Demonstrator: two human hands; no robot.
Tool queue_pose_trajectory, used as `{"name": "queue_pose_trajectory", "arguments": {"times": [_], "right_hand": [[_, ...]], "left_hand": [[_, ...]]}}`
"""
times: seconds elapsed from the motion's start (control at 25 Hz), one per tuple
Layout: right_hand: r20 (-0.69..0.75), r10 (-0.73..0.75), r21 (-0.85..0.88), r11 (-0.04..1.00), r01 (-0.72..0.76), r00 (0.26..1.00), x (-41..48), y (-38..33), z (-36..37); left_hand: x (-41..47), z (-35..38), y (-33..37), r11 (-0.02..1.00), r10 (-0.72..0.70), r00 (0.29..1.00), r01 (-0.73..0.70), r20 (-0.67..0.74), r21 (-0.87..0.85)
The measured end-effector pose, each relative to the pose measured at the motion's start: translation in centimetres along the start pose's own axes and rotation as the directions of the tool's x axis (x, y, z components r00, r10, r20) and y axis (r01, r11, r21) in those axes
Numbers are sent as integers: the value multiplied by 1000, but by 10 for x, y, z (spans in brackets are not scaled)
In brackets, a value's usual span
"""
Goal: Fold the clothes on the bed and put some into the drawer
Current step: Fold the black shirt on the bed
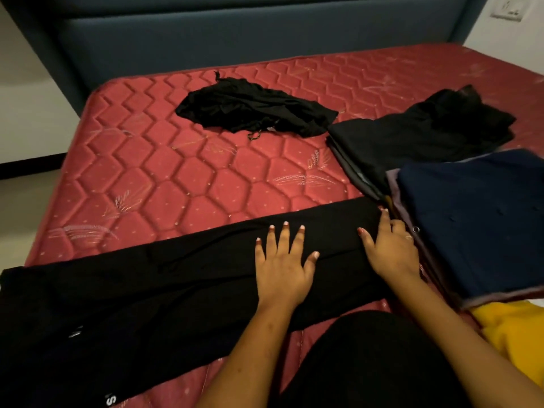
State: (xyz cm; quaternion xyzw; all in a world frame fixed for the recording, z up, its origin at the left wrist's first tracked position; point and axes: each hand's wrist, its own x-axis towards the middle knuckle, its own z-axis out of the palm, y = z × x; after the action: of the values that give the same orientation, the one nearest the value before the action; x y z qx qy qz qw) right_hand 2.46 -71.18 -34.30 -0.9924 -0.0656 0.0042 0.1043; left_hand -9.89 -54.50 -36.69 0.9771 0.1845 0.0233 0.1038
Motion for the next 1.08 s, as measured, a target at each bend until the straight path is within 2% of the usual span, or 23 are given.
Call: {"name": "queue_pose_trajectory", "arguments": {"times": [0.08, 0.16, 0.2, 0.28, 0.36, 0.4, 0.48, 0.56, 0.64, 0.72, 0.76, 0.8, 0.84, 0.92, 1.0, 1.08], "right_hand": [[124, 96, 77, 991, -107, 988, -3, 2, -10], [211, 135, 252, 949, -187, 968, -3, -1, -24], [220, 130, 377, 903, -207, 967, -5, -6, -34], [184, 86, 587, 790, -180, 979, -11, -28, -57], [149, -11, 700, 708, -97, 989, -25, -68, -81], [127, -84, 722, 691, -34, 988, -35, -94, -91], [74, -262, 721, 680, 130, 962, -61, -155, -101], [64, -440, 703, 657, 273, 896, -102, -224, -99], [113, -585, 667, 644, 375, 803, -154, -285, -90], [195, -719, 689, 585, 428, 667, -206, -333, -73], [271, -768, 741, 551, 384, 580, -225, -348, -64], [357, -794, 778, 544, 313, 492, -239, -355, -51], [402, -807, 778, 550, 303, 433, -247, -357, -37], [353, -838, 672, 537, 510, 416, -243, -344, -15], [233, -861, 450, 507, 735, 451, -226, -320, 3], [180, -868, 245, 496, 833, 464, -212, -302, 18]], "left_hand": [[-2, -6, 1, 1000, 25, 999, -25, 23, -19], [-8, -20, -5, 991, 118, 993, -116, 26, -70], [-14, -27, -15, 980, 132, 991, -129, 9, -153], [-38, -54, -53, 919, 9, 991, -60, -131, -389], [-76, -90, -108, 776, -184, 957, 2, -223, -631], [-97, -108, -136, 694, -253, 946, 29, -205, -720], [-141, -141, -186, 504, -358, 932, 135, -64, -853], [-178, -162, -224, 306, -445, 891, 242, 86, -920], [-195, -163, -247, 82, -487, 847, 286, 212, -955], [-196, -158, -268, -192, -494, 810, 252, 316, -948], [-191, -154, -278, -276, -484, 803, 238, 349, -931], [-185, -153, -283, -316, -470, 804, 233, 365, -920], [-180, -150, -288, -333, -458, 804, 240, 379, -912], [-170, -145, -292, -229, -497, 792, 273, 354, -934], [-160, -147, -297, -2, -530, 801, 328, 279, -945], [-154, -156, -304, 188, -513, 833, 342, 205, -921]]}}
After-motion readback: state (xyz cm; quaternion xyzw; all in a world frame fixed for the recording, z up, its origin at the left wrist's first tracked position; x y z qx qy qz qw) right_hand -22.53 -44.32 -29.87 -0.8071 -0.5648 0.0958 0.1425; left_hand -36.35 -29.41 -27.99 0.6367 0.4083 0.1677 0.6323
